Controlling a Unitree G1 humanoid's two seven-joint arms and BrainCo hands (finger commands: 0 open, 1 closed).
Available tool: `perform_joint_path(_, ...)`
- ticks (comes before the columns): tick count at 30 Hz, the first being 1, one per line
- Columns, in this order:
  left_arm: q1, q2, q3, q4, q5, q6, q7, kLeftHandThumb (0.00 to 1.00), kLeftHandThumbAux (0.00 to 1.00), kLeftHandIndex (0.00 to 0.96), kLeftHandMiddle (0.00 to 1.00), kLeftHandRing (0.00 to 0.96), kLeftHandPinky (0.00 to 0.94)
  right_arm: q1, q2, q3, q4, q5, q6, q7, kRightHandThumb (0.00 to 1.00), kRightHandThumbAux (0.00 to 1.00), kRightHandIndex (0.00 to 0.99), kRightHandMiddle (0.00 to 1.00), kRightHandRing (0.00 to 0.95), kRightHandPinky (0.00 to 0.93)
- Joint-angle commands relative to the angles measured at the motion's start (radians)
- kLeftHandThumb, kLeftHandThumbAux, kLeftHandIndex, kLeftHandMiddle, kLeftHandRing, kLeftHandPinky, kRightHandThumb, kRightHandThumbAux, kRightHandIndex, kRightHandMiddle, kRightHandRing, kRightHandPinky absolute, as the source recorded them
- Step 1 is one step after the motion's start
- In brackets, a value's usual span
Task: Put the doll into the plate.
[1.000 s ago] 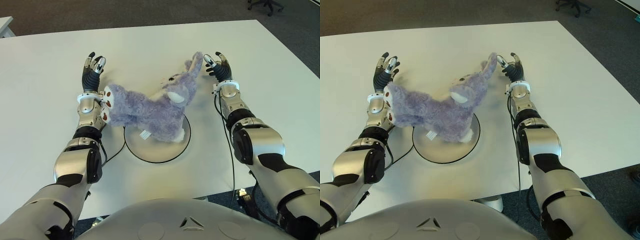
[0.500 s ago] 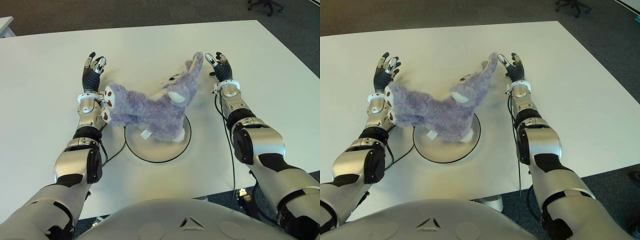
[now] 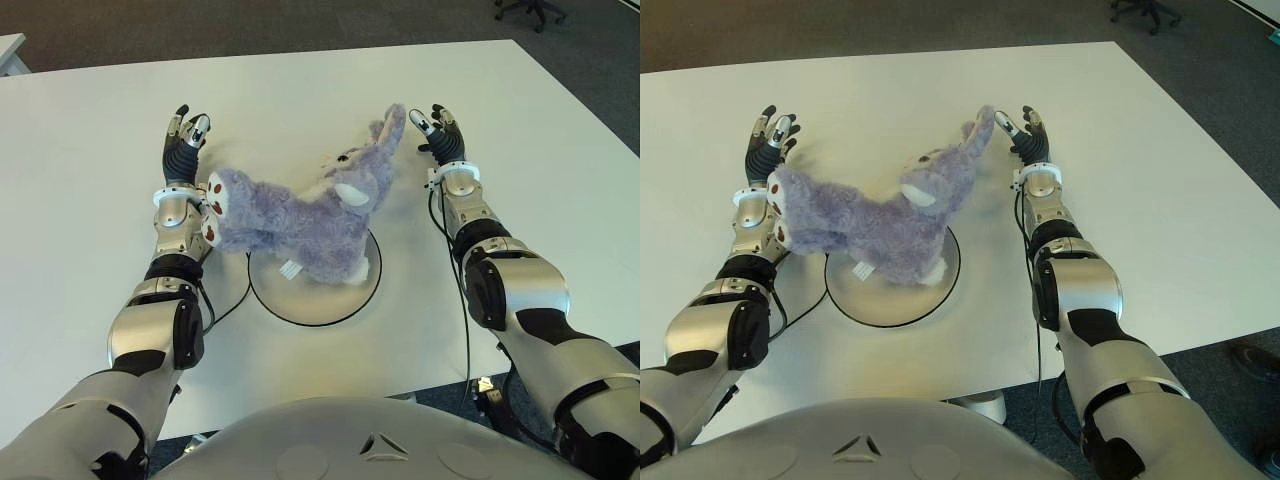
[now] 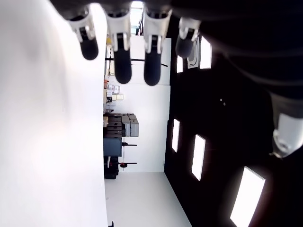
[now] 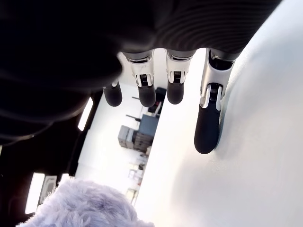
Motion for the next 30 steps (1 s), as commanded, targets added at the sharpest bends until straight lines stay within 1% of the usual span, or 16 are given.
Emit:
perform_joint_path(1, 0.069, -0.026, 0.002, 0.026, -0.007, 0.032, 0.003, 0.0, 0.474, 0.055, 0.194, 0.171, 0.066, 0.028, 0.017, 0.006, 0.012, 0.0, 0.001, -0.001, 0.0, 0.387, 0.0, 0.0, 0.0, 0.0)
perform_joint_path(5, 0.072, -0.027, 0.002, 0.021, -0.006, 0.036, 0.006, 0.0, 0.471, 0.062, 0.201, 0.175, 0.077, 0.035, 0.02, -0.003, 0.015, 0.011, -0.004, 0.011, 0.0, 0.373, 0.0, 0.0, 0.0, 0.0)
perform_joint_path(10, 0.075, -0.027, 0.002, 0.016, -0.005, 0.039, 0.01, 0.0, 0.474, 0.068, 0.208, 0.18, 0.068, 0.042, 0.024, -0.014, 0.02, 0.02, -0.012, 0.015, 0.0, 0.367, 0.0, 0.0, 0.0, 0.0)
perform_joint_path(19, 0.079, -0.026, 0.002, 0.01, -0.002, 0.042, 0.02, 0.0, 0.471, 0.065, 0.208, 0.182, 0.07, 0.051, 0.027, -0.024, 0.022, 0.021, -0.034, 0.013, 0.0, 0.372, 0.0, 0.0, 0.0, 0.0)
perform_joint_path(20, 0.079, -0.026, 0.002, 0.009, -0.002, 0.043, 0.02, 0.0, 0.47, 0.068, 0.207, 0.184, 0.098, 0.052, 0.027, -0.024, 0.023, 0.021, -0.035, 0.012, 0.0, 0.377, 0.0, 0.0, 0.0, 0.0)
perform_joint_path(23, 0.081, -0.025, 0.002, 0.008, -0.002, 0.044, 0.021, 0.0, 0.468, 0.07, 0.207, 0.186, 0.117, 0.055, 0.029, -0.024, 0.023, 0.019, -0.037, 0.01, 0.0, 0.38, 0.0, 0.0, 0.0, 0.0)
perform_joint_path(27, 0.081, -0.023, 0.004, 0.01, -0.003, 0.045, 0.02, 0.0, 0.468, 0.08, 0.206, 0.187, 0.099, 0.062, 0.032, -0.024, 0.025, 0.016, -0.036, 0.003, 0.0, 0.388, 0.0, 0.0, 0.0, 0.0)
perform_joint_path(28, 0.082, -0.022, 0.004, 0.01, -0.003, 0.045, 0.019, 0.0, 0.467, 0.084, 0.206, 0.183, 0.077, 0.065, 0.032, -0.023, 0.025, 0.015, -0.035, 0.0, 0.0, 0.386, 0.0, 0.0, 0.0, 0.0)
perform_joint_path(30, 0.082, -0.021, 0.004, 0.011, -0.003, 0.043, 0.017, 0.0, 0.467, 0.084, 0.205, 0.179, 0.062, 0.067, 0.032, -0.022, 0.027, 0.013, -0.034, -0.005, 0.0, 0.38, 0.0, 0.0, 0.0, 0.0)
